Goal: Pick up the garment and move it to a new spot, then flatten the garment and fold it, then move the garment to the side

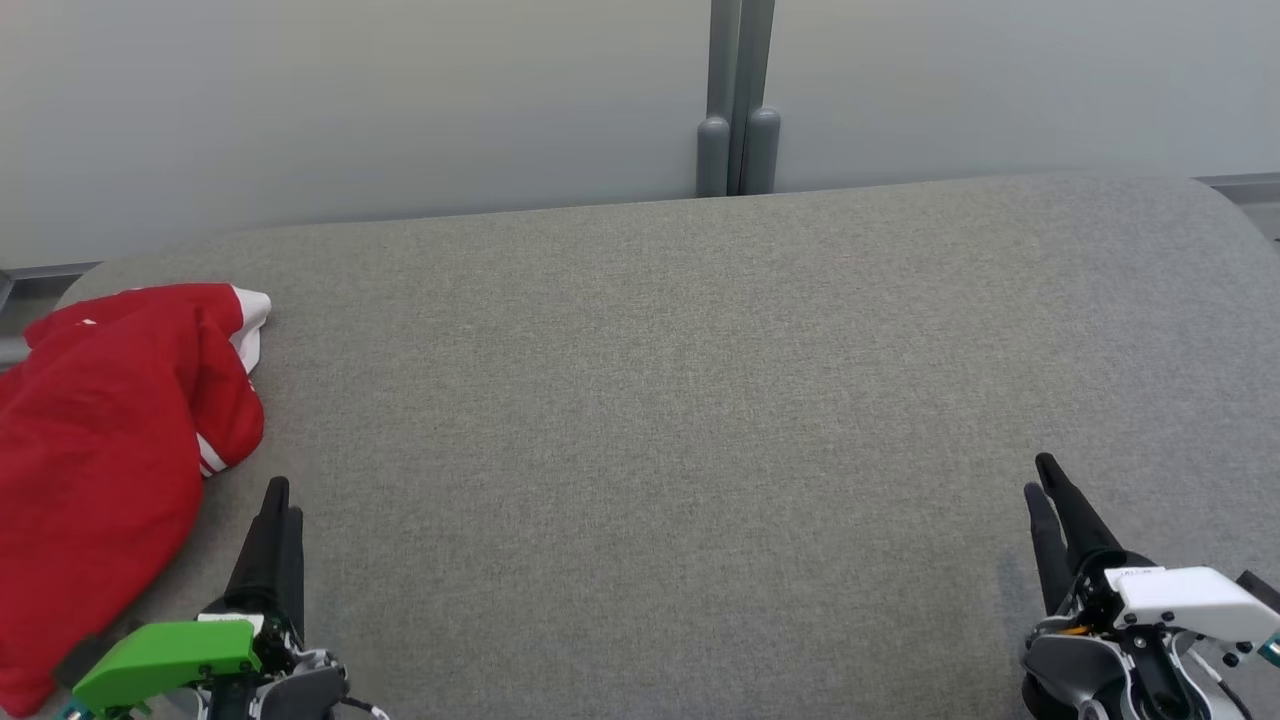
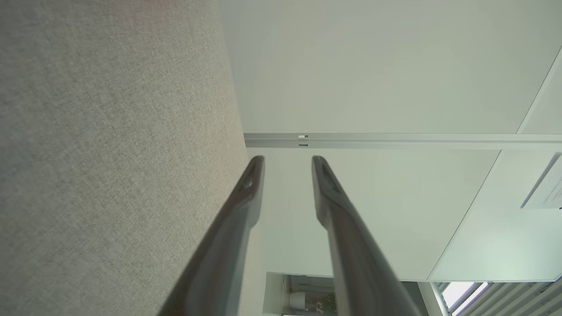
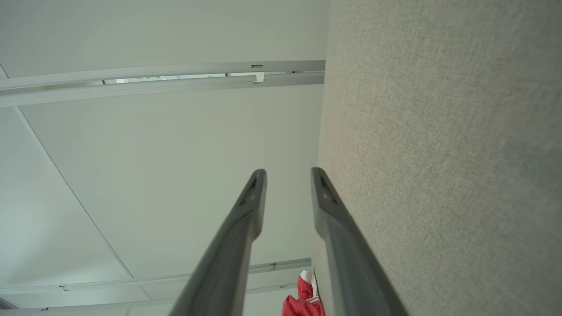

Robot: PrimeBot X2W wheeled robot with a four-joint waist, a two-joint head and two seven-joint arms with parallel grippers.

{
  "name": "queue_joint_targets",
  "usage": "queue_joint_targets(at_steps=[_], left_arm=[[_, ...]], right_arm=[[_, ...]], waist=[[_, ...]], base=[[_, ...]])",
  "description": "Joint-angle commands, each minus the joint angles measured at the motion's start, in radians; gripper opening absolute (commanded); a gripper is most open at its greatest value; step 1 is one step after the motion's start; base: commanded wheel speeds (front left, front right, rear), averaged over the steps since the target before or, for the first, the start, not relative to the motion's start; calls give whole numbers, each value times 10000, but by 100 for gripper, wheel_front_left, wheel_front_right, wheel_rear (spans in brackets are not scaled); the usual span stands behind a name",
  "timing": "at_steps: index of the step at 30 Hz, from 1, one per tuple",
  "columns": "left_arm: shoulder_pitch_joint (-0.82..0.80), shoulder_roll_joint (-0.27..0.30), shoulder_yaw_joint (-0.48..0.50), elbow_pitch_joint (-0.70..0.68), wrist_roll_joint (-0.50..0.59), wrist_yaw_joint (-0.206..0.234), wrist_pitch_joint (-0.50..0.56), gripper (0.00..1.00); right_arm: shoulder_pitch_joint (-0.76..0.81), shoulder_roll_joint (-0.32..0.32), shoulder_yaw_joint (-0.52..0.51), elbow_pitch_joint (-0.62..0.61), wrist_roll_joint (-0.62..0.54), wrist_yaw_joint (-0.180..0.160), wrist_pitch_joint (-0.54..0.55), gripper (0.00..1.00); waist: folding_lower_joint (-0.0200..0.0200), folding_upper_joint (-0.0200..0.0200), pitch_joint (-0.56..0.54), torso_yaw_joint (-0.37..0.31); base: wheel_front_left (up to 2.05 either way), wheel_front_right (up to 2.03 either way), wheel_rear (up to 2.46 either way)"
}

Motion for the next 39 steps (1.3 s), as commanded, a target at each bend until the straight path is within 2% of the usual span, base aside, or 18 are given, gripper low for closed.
queue_joint_targets(at_steps=[1, 8, 17, 30, 39], left_arm=[[19, -1, -39, -4, -5, -3, -32, 100], [58, 23, -379, -56, 118, -8, -343, 100], [22, 147, -792, 108, 902, -15, -783, 100], [123, 86, -716, 90, 3879, 5, -1335, 100], [292, 39, -667, -17, 5776, 0, -1667, 100]], right_arm=[[37, 0, 23, -15, -2, 0, -49, 100], [238, -13, 154, -171, -414, 1, -418, 100], [360, -26, 108, -476, -2138, 2, -801, 100], [511, -135, 366, -1205, -5776, 3, -1353, 100], [590, -274, 527, -1348, -7439, 3, -1694, 100]], waist=[[0, -1, 1, 1], [0, -1, 2, 12], [0, -1, 8, 14], [0, -1, 17, 50], [0, -1, 4, 83]], base=[[0, 0, 0], [0, 0, 0], [0, 0, 0], [0, 0, 0], [0, 0, 0]])
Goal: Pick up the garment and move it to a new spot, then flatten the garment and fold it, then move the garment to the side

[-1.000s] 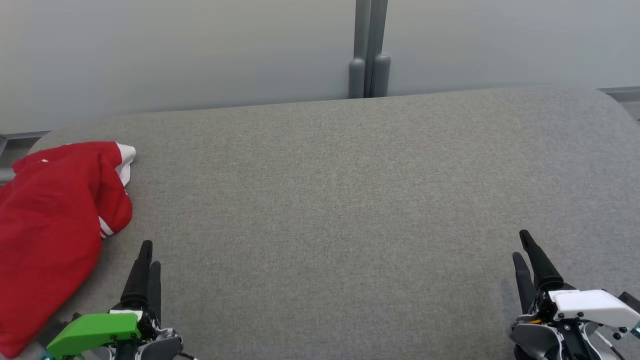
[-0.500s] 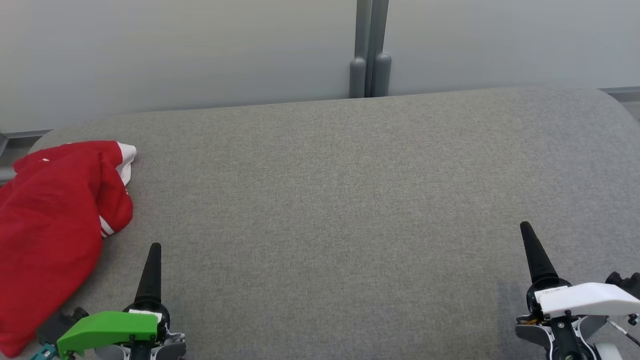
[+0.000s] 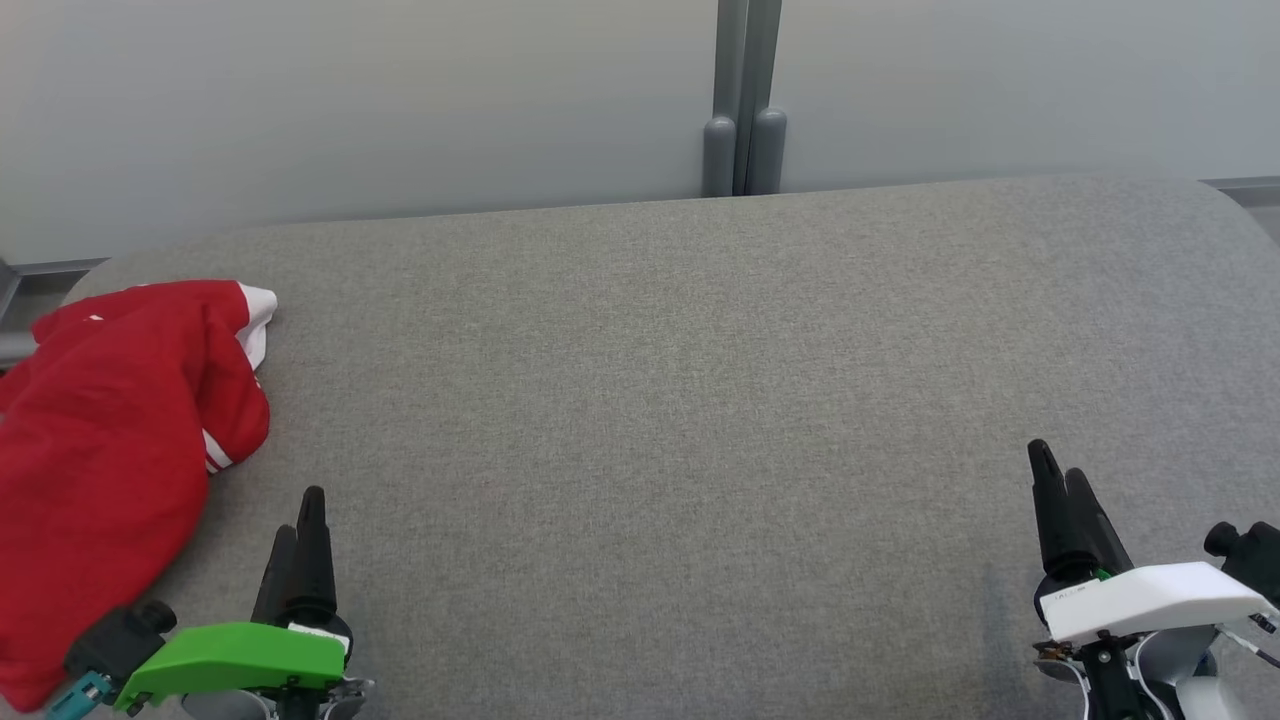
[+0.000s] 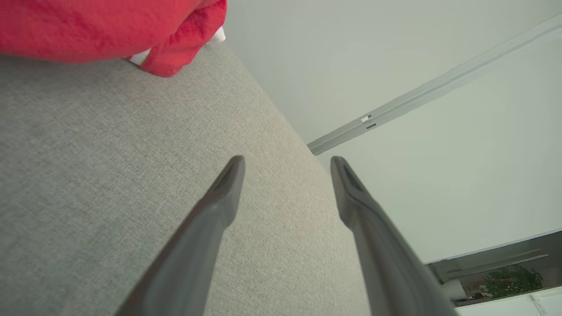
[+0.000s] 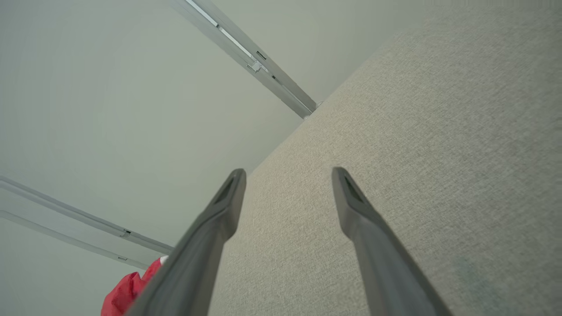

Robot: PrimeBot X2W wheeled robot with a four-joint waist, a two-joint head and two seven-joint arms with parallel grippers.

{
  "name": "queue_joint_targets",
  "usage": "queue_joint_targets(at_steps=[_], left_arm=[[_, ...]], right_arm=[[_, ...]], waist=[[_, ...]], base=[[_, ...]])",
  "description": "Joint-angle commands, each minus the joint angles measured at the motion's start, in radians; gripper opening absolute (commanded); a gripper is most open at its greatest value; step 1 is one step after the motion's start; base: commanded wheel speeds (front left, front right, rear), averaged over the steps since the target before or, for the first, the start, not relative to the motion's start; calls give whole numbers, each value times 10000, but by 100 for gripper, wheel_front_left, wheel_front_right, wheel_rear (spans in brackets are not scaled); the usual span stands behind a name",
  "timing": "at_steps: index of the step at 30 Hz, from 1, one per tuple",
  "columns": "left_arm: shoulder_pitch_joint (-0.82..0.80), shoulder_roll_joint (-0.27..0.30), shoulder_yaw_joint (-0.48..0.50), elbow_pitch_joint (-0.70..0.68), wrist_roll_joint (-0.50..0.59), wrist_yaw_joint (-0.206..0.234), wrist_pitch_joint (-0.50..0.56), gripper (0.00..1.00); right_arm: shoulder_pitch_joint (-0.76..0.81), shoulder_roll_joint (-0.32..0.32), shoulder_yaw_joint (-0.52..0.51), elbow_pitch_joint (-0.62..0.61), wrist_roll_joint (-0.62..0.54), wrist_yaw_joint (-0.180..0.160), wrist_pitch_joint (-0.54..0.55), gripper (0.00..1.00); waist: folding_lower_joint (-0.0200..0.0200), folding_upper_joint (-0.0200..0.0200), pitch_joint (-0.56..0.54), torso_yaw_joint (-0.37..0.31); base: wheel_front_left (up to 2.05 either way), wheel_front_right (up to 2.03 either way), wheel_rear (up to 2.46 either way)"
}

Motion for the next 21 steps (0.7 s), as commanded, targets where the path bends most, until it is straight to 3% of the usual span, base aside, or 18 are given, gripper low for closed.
queue_joint_targets(at_steps=[1, 11, 21], left_arm=[[-33, 27, 19, -163, 455, -14, -100, 100], [74, 24, -123, -247, 2353, 9, -438, 100], [94, 28, -231, -219, 3417, 42, -710, 100]], right_arm=[[-48, -119, 20, -192, -416, 3, -115, 100], [-9, -257, 179, -146, -1940, 4, -454, 100], [49, -342, 239, -220, -3166, 5, -730, 100]], waist=[[-1, 0, 0, 5], [-1, 0, 29, 21], [-1, 0, 34, 53]], base=[[0, 0, 0], [0, 0, 0], [0, 0, 0]])
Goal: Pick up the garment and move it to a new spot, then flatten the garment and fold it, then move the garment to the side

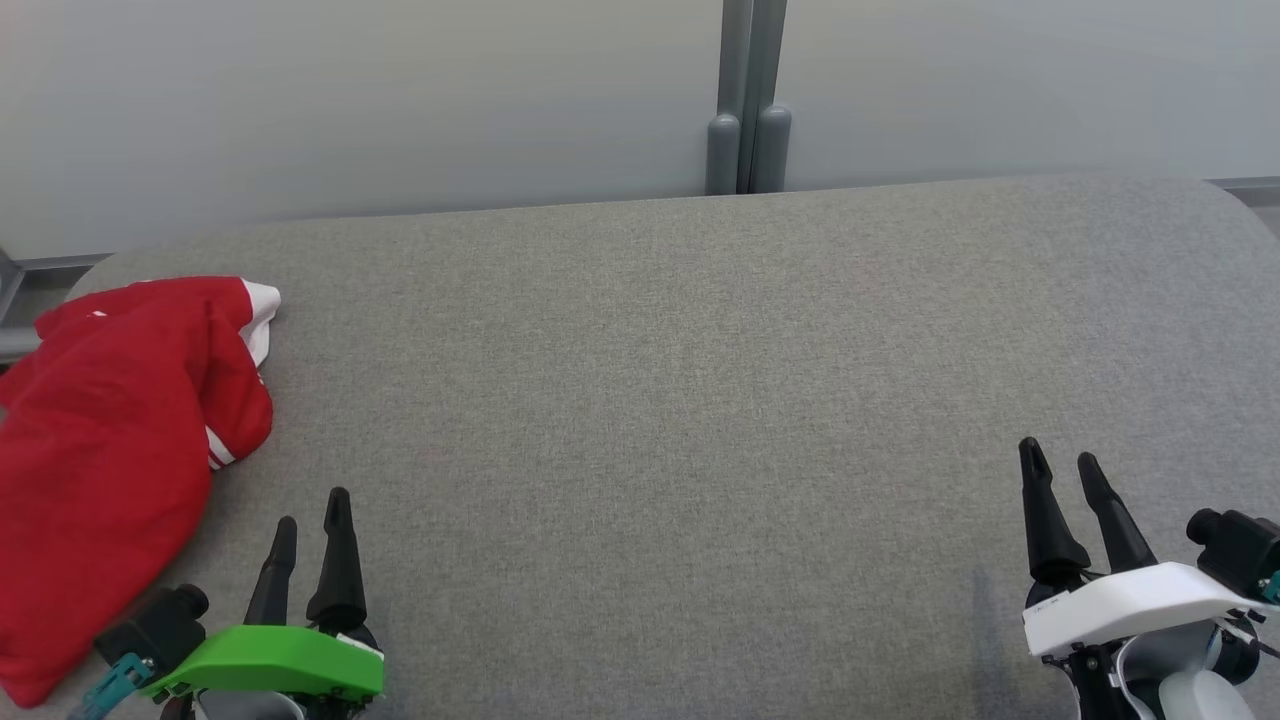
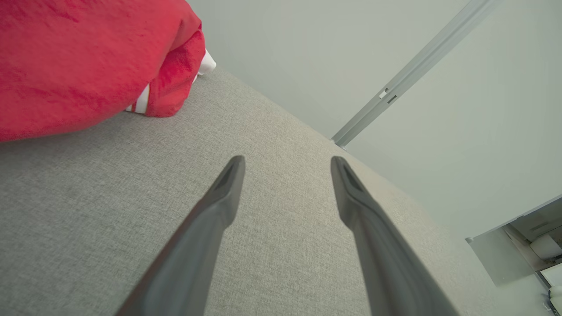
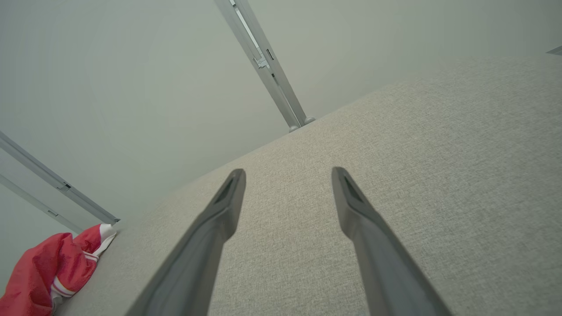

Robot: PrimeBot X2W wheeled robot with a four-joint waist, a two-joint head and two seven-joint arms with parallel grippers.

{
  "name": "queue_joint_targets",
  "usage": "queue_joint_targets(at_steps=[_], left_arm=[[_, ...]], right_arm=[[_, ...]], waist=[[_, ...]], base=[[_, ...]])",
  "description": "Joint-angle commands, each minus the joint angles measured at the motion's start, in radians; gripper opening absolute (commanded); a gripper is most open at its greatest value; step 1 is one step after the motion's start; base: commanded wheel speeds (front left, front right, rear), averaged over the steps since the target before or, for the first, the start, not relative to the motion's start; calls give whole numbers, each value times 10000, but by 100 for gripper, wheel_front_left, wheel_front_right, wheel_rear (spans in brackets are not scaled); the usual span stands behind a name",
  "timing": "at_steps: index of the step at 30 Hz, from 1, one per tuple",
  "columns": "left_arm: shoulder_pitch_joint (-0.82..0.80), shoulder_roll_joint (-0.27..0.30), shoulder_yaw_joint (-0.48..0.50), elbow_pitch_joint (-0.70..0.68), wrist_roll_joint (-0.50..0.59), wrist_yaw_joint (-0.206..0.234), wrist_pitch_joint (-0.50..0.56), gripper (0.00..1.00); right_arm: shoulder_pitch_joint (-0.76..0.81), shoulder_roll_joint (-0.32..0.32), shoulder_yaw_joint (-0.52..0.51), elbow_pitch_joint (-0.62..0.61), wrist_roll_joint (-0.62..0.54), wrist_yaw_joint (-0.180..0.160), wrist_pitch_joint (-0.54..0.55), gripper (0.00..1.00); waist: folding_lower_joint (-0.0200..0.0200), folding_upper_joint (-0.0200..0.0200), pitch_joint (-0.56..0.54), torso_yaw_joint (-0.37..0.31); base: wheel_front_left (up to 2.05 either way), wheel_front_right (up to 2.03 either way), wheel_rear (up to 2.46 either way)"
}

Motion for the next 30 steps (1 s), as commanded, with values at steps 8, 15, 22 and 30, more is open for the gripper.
queue_joint_targets(at_steps=[8, 15, 22, 30], left_arm=[[8, 36, -41, -93, 1241, 65, -292, 100], [115, 40, -149, -123, 2121, 78, -509, 100], [179, 45, -206, -67, 2839, 72, -682, 100], [244, 50, -222, 28, 3573, 54, -867, 100]], right_arm=[[84, -132, 53, -217, -1215, 6, -309, 100], [172, -185, 16, -251, -2090, 6, -526, 100], [216, -263, -101, -210, -2792, 6, -696, 100], [303, -267, -380, -253, -3544, 7, -887, 100]], waist=[[-1, -1, -12, 25], [-1, -1, -28, 61], [-1, -1, -31, 112], [-1, -1, -51, 147]], base=[[0, 0, 0], [0, 0, 0], [0, 0, 0], [0, 0, 0]])
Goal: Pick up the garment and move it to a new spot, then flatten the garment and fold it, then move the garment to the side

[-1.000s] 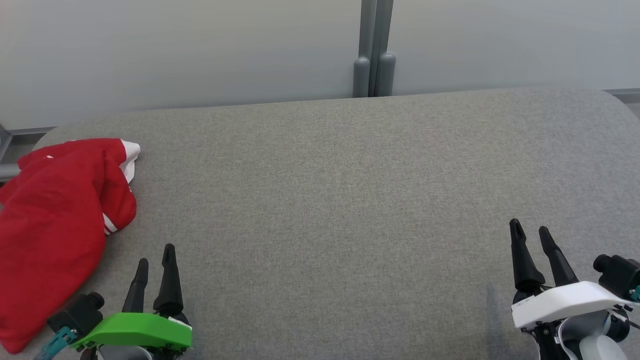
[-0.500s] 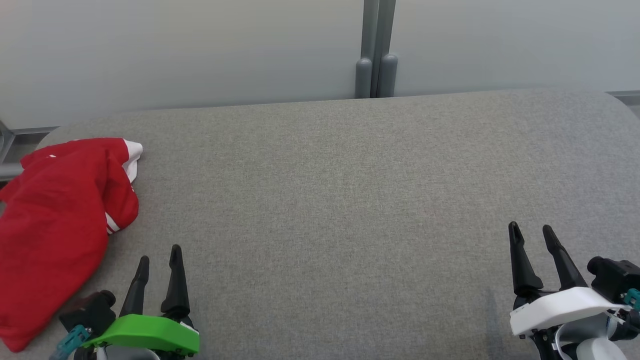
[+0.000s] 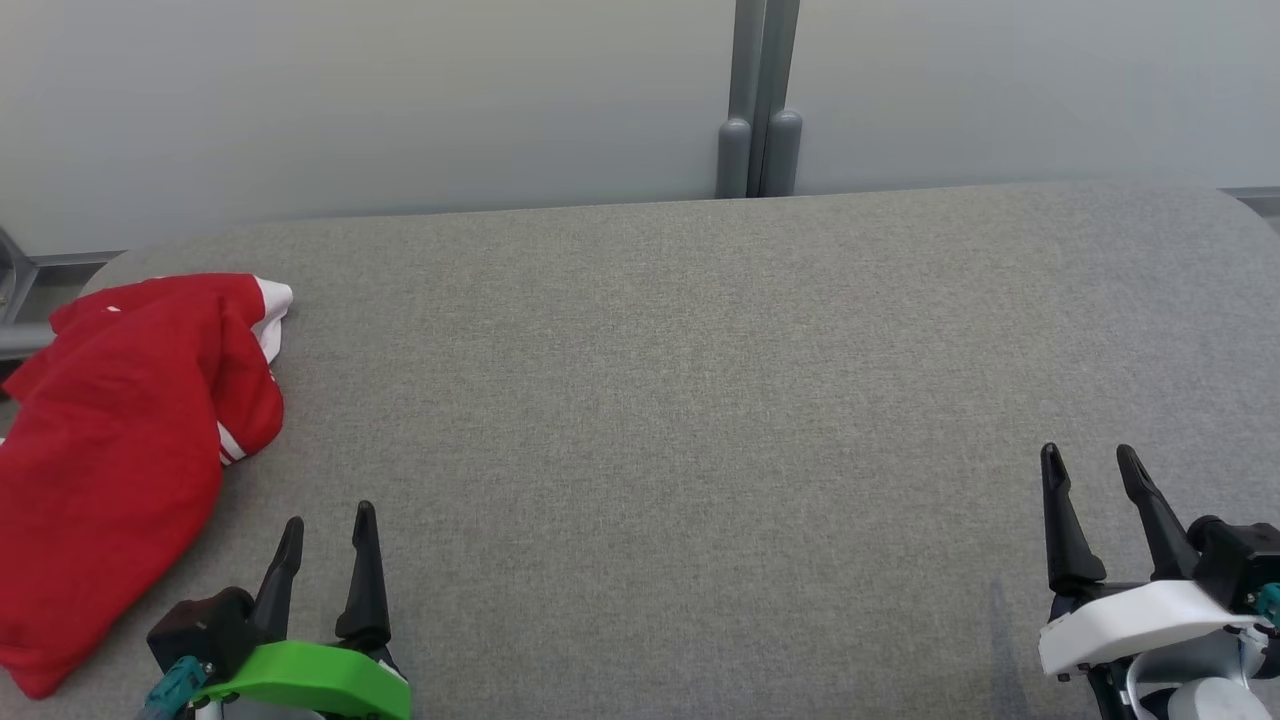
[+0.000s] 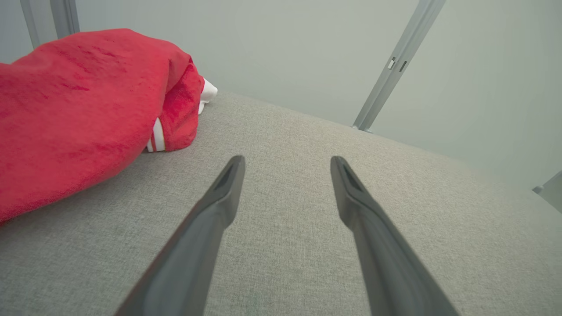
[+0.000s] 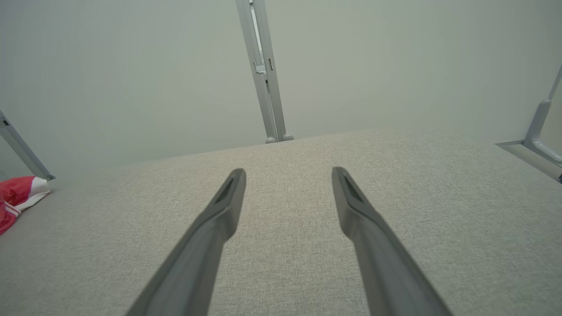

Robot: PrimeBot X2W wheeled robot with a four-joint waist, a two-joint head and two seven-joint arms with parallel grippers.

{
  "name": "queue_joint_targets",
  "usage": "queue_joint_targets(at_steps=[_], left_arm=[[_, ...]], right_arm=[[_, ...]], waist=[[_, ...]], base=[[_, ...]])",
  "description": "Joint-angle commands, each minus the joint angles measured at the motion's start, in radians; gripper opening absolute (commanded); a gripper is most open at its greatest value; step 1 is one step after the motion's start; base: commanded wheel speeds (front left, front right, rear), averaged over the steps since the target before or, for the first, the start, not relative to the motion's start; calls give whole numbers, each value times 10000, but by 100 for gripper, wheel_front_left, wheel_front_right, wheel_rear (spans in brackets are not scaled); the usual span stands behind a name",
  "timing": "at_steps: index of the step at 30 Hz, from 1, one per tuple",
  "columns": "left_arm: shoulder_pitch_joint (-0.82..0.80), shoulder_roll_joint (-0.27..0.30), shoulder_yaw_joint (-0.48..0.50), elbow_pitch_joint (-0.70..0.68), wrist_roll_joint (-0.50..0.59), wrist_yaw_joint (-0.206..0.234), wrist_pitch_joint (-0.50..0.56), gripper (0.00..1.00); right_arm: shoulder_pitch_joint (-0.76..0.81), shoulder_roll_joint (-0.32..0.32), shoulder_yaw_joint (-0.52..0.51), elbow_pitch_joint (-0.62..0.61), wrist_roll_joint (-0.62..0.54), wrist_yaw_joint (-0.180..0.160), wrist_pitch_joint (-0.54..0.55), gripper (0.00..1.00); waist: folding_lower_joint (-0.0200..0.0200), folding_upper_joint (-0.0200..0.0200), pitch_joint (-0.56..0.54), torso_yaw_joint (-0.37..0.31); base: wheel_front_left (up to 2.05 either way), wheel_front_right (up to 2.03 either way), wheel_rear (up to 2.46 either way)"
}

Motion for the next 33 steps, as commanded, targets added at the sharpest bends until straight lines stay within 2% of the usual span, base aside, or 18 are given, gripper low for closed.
queue_joint_targets(at_steps=[1, 14, 33], left_arm=[[50, 49, -7, -14, 323, -6, -114, 100], [87, 54, -63, 227, 1240, -46, -373, 100], [-36, 61, 16, 1147, 1787, -97, -718, 100]], right_arm=[[73, -49, -34, -124, -339, 5, -116, 100], [154, -3, 88, -165, -1301, 6, -388, 100], [351, 20, 190, -34, -2456, 6, -731, 100]], waist=[[0, -1, -3, -3], [0, -1, -9, -8], [0, -1, -77, 129]], base=[[0, 0, 0], [0, 0, 0], [0, 0, 0]])
